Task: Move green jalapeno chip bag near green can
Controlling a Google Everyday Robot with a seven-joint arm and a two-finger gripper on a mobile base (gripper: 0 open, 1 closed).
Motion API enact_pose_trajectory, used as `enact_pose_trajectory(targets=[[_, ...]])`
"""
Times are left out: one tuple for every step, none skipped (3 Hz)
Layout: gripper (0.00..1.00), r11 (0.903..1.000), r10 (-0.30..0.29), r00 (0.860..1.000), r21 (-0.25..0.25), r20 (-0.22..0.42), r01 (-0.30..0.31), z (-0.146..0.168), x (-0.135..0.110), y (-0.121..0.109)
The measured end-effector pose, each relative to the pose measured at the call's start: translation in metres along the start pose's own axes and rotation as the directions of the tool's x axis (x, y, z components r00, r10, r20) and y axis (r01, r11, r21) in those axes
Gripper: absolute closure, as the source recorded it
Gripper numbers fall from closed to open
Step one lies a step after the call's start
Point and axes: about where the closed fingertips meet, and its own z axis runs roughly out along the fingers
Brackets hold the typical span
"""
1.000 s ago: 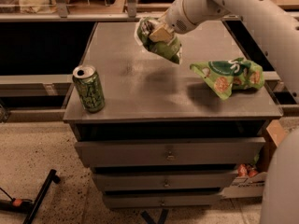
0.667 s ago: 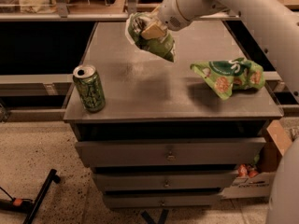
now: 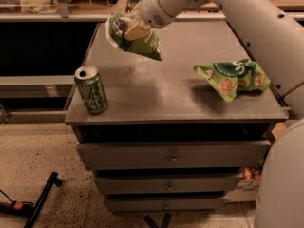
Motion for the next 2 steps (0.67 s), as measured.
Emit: enact_pose_trajectory(targets=[[0.85, 0.9991, -0.032, 0.999, -0.028, -0.012, 0.032, 0.012, -0.018, 0.01], [0.83, 0.9978, -0.046, 0.999, -0.05, -0.018, 0.045, 0.025, -0.033, 0.022]])
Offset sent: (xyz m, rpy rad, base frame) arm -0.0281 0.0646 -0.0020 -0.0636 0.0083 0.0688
